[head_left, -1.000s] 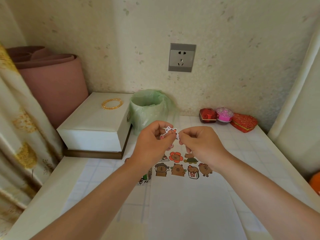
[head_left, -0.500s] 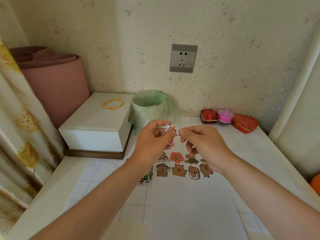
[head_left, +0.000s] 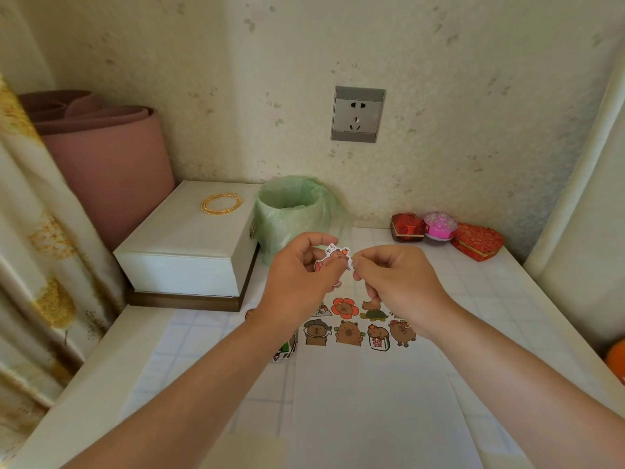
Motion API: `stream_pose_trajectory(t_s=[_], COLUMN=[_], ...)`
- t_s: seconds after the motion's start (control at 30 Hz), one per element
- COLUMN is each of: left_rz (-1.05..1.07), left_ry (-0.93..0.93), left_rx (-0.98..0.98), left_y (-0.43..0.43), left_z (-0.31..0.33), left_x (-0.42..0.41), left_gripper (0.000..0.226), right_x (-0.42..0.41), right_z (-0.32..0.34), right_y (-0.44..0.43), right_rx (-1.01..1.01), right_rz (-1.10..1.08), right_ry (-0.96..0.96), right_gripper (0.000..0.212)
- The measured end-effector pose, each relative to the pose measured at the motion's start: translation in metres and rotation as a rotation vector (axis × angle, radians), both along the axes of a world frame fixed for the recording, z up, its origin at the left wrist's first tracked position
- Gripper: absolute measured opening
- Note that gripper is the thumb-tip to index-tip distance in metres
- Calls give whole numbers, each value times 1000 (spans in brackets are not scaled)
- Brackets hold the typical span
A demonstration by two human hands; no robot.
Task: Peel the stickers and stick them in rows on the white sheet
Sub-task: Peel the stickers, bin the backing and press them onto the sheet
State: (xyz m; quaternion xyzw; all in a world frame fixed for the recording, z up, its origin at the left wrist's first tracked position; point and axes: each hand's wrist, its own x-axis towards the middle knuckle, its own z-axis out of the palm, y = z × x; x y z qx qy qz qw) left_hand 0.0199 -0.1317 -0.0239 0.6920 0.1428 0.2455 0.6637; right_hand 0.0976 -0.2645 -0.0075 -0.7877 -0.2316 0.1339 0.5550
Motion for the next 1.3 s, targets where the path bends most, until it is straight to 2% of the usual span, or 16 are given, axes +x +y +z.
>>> stream_pose_trajectory(t_s=[0.23,0.37,0.4,0.5,0.77,1.0,1.3], left_rz=[13,207,207,87,64,15,-48], left_ry=[30,71,59,54,197,215,197], left_rx=[-12,378,401,312,247,216,203], left_y=[0,1,1,-1,0,3,7], left_z=[2,-2,-1,1,2,-4,-6], left_x=[-1,-4,-5,-6,-7,-3,-2], left_gripper=[26,25,19,7,14,20,16], right_x=[2,2,2,2,-2,-7,-2], right_z=[1,-2,-3,-7,-9,-8,-8], right_y=[-1,-1,-1,0,1,1,6], right_rx=[27,8,5,-25,-156,-155,-95], right_rz=[32,27,25,23,-3,31,26], right_ry=[-4,-117,-156,-280,-476,-440,-239], right_gripper=[18,24,25,20,19,17,20])
